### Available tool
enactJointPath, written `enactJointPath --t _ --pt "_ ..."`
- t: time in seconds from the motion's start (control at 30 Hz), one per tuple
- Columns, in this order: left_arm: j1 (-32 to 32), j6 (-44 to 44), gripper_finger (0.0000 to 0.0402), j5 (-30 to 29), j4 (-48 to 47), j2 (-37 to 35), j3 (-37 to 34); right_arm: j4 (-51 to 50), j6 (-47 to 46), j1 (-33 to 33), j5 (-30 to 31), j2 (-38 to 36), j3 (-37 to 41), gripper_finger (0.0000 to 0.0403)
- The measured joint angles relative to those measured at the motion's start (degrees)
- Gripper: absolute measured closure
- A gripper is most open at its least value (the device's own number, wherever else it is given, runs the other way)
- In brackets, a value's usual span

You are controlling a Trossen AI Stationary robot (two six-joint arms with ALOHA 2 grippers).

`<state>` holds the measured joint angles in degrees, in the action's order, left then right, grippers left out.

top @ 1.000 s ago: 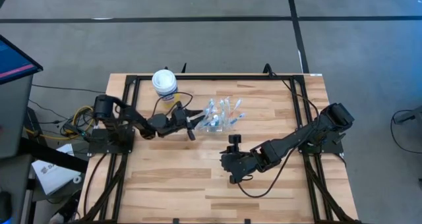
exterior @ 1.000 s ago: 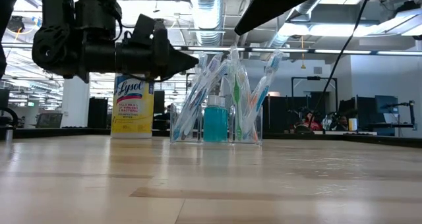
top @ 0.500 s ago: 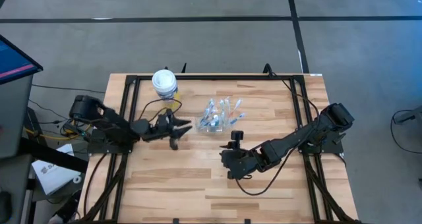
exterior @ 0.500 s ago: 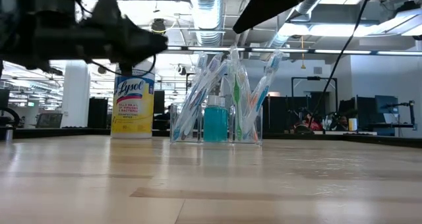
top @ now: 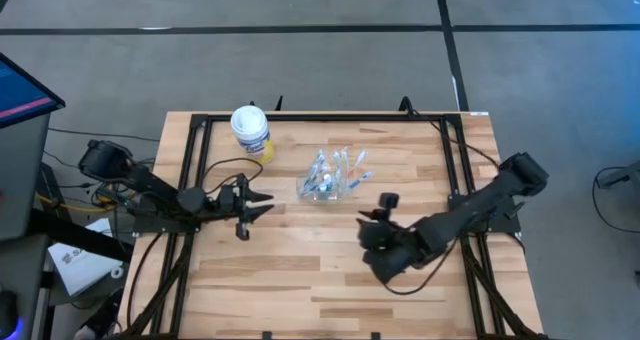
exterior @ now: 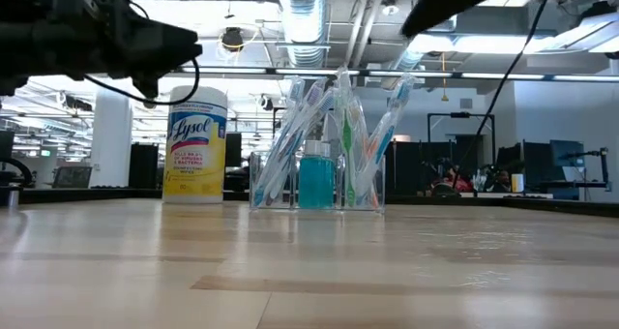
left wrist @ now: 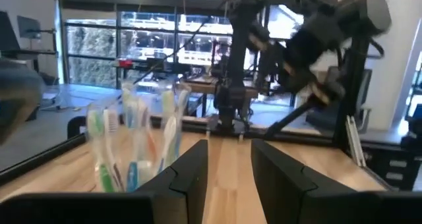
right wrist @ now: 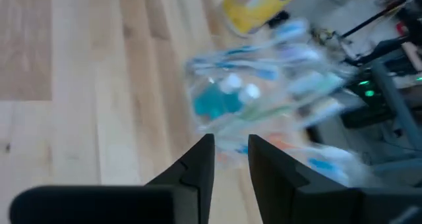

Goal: Pick & Place toothbrushing station
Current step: Return to Home Position

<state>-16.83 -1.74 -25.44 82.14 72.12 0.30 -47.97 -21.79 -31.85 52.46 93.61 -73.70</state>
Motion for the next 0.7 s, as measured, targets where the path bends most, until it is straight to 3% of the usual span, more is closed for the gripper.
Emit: enactJointPath --t 0.1,0.2,0.33,0.53,0.63,0.7 --pt "-0.14 1.40 0.0291 -0.03 -2.30 -1.72 0.00 -3.95 -3.63 -3.28 4.62 -4.71 1.41 0.0324" --pt "-0.51 2.92 0.0291 -0.06 -1.65 -4.20 0.00 -1.36 -4.16 -6.88 9.58 -11.39 6.14 0.0327" --pt "-0.83 3.31 0.0291 -0.03 -4.39 -8.94 0.00 9.12 -3.85 -10.40 12.16 -21.12 16.56 0.0328" --pt "-0.40 3.20 0.0291 -0.06 -14.70 -17.01 0.02 36.22 3.33 -13.82 11.03 -32.67 34.46 0.0328" --pt "0.49 3.04 0.0291 -0.06 -18.08 -20.47 0.02 53.82 13.93 -13.40 6.84 -36.19 41.98 0.0328" --pt "1.19 3.01 0.0291 -0.06 -19.97 -22.92 0.04 67.41 22.53 -11.79 0.91 -38.14 46.98 0.0328"
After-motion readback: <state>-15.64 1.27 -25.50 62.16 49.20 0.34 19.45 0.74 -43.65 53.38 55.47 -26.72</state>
